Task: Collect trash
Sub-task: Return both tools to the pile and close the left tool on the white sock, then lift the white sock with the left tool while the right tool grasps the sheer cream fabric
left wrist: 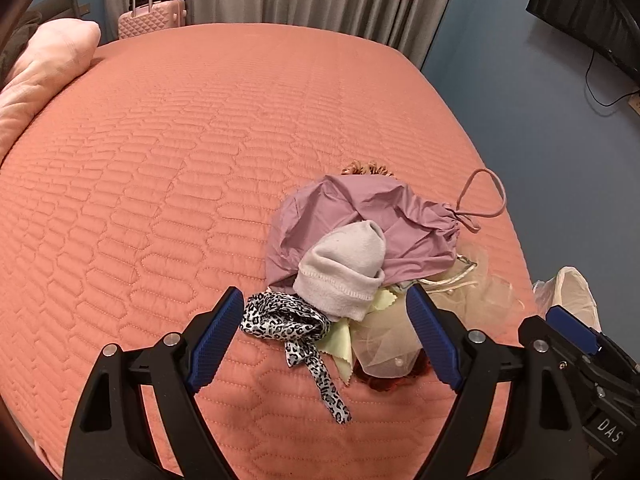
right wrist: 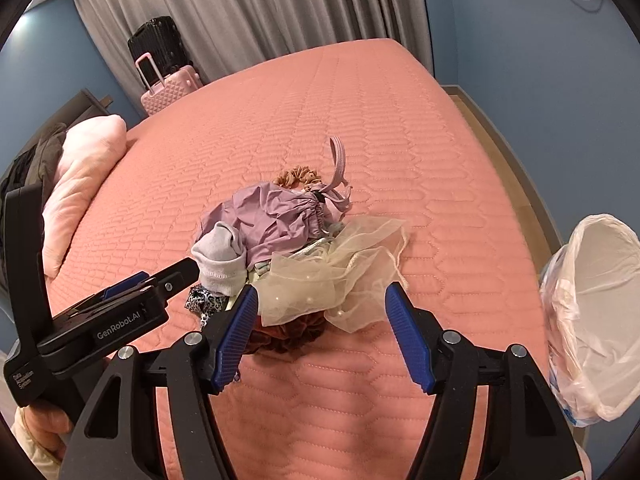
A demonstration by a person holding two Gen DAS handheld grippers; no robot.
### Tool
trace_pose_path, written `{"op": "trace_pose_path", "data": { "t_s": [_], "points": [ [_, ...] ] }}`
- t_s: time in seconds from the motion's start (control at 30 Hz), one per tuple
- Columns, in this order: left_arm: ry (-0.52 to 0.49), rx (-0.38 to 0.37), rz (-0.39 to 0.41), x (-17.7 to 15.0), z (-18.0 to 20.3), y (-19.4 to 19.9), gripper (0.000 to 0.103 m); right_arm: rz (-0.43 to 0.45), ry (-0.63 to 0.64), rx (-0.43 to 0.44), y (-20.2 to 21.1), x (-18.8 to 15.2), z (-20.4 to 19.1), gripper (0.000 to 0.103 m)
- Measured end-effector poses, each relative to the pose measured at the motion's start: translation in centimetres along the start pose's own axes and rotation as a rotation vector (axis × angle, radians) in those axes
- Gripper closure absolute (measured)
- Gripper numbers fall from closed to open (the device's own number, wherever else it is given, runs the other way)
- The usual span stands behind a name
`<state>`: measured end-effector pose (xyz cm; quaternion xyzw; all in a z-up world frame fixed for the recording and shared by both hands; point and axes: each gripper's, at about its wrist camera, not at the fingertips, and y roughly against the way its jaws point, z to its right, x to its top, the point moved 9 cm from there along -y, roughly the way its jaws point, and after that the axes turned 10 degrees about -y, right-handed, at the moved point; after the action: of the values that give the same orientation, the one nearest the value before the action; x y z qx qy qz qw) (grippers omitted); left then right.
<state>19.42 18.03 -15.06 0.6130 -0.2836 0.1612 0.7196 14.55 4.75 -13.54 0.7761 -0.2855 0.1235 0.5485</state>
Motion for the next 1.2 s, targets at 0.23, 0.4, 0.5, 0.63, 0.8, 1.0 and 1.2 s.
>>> {"op": "trace_pose_path", "data": {
  "t_s": [0.23,0.4,0.5,0.63,0.8,1.0,1.2],
  "points": [
    [-0.022,-0.032,-0.022,1.0,0.3,-2.6,0.029,-0.037,-0.016,-0.012,-3.5,0.2,0.0,0.039],
    [-0.017,-0.079,-0.065,0.9,0.5,-4.5,0.053,-0.09,-0.021,-0.022,-5.5,-0.7,0.8,0.07],
    [-0.029,-0.072,-0.066,0.8,0.8,-4.6,0.066,-0.12,-0.011,-0.019,-5.9,-1.5,1.0,0.093],
    [-0.037,-0.078,-0.05,1.1,1.4,-3.7,0.075,-0.076,0.019,-0.012,-4.2,-1.1,0.6,0.096],
    [-0.042,-0.096,0.008,2.4,2.3,-0.9,0.077,0.011,0.038,0.028,0.2,1.3,-0.5,0.096],
    [-0.077,-0.114,0.117,4.9,4.6,4.0,0.077,0.141,0.042,0.069,6.9,4.8,-1.4,0.097],
    [-0.121,-0.143,0.212,7.6,7.8,8.8,0.077,0.267,0.052,0.087,13.9,8.4,-1.6,0.097]
  ]
}}
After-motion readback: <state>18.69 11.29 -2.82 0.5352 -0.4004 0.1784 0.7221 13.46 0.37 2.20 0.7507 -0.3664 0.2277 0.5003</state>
